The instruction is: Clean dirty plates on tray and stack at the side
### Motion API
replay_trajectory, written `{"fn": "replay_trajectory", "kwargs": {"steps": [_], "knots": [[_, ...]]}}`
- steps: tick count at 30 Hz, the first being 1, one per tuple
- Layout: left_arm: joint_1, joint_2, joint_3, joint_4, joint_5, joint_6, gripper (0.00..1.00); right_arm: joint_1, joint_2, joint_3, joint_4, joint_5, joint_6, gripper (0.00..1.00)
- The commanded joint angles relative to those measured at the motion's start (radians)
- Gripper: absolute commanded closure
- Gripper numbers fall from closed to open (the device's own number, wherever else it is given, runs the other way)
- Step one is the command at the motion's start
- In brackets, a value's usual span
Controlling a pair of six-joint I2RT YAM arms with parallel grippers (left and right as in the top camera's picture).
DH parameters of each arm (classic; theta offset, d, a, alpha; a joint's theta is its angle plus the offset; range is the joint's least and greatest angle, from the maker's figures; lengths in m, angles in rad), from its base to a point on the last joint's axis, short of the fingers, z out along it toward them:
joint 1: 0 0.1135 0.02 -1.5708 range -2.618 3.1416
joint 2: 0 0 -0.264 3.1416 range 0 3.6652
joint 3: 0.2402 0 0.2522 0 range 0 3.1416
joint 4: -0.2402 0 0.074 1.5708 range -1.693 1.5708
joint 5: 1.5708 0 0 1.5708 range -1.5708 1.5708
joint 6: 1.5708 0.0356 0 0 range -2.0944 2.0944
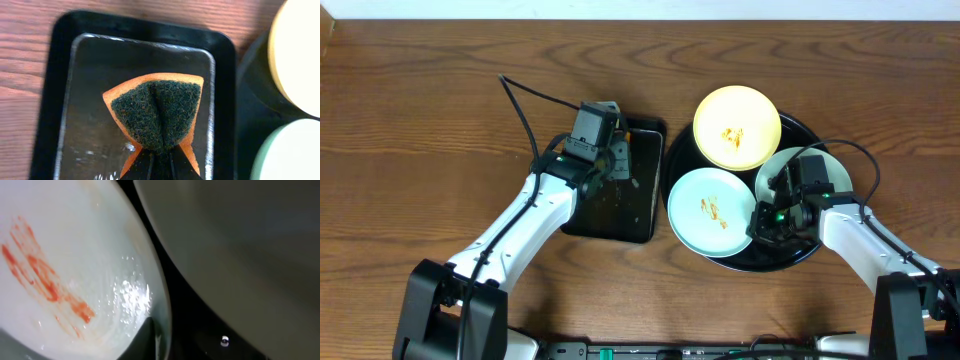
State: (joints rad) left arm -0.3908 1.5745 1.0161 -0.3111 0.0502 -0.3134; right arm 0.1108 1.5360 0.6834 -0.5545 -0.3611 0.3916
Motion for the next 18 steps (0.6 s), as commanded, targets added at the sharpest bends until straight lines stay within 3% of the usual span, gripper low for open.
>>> {"fn": "replay_trajectory", "kwargs": {"steps": [1, 18], "knots": [[0.002, -0.01, 0.02, 0.011, -0.074, 0.017, 0.92, 0.008, 0.002, -0.011, 0.005, 0.02, 0.016, 0.99], [0.002, -0.069, 0.021, 0.045, -0.039, 0.016, 0.93, 0.008, 0.002, -0.01, 0.013, 0.02, 0.02, 0.99]]}}
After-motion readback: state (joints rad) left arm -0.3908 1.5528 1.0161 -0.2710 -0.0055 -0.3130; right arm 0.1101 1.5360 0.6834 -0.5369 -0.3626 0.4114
